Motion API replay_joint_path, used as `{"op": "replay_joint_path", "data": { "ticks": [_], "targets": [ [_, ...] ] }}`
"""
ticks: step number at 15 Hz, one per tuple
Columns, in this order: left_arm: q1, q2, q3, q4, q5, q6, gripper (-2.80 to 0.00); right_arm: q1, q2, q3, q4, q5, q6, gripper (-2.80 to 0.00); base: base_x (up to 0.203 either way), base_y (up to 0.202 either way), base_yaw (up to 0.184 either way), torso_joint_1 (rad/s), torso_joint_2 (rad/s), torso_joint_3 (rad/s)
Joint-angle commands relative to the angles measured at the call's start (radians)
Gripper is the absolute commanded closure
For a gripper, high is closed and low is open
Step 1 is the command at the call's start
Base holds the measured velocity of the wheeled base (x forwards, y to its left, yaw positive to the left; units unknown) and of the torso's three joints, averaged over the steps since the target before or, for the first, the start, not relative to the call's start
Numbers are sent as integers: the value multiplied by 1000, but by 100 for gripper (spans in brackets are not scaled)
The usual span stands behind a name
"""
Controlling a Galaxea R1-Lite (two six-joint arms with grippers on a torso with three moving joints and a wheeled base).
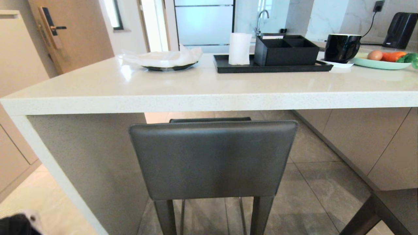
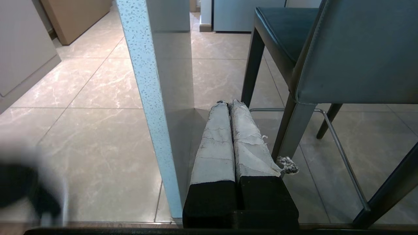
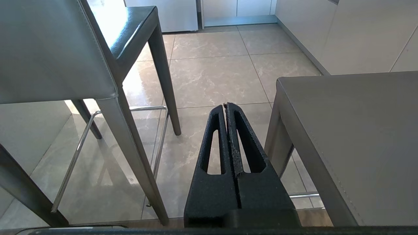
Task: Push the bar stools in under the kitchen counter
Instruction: Pull the gray chair out from under the dining table
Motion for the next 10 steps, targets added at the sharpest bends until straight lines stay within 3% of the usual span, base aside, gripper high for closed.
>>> {"op": "replay_joint_path", "data": {
  "ticks": [1,10],
  "targets": [
    [0,2,1,0,0,0,0,-1,1,2,0,0,0,0,0,0,0,0,0,0],
    [2,2,0,0,0,1,0,1,1,2,0,0,1,0,0,0,0,0,0,0]
  ]
}}
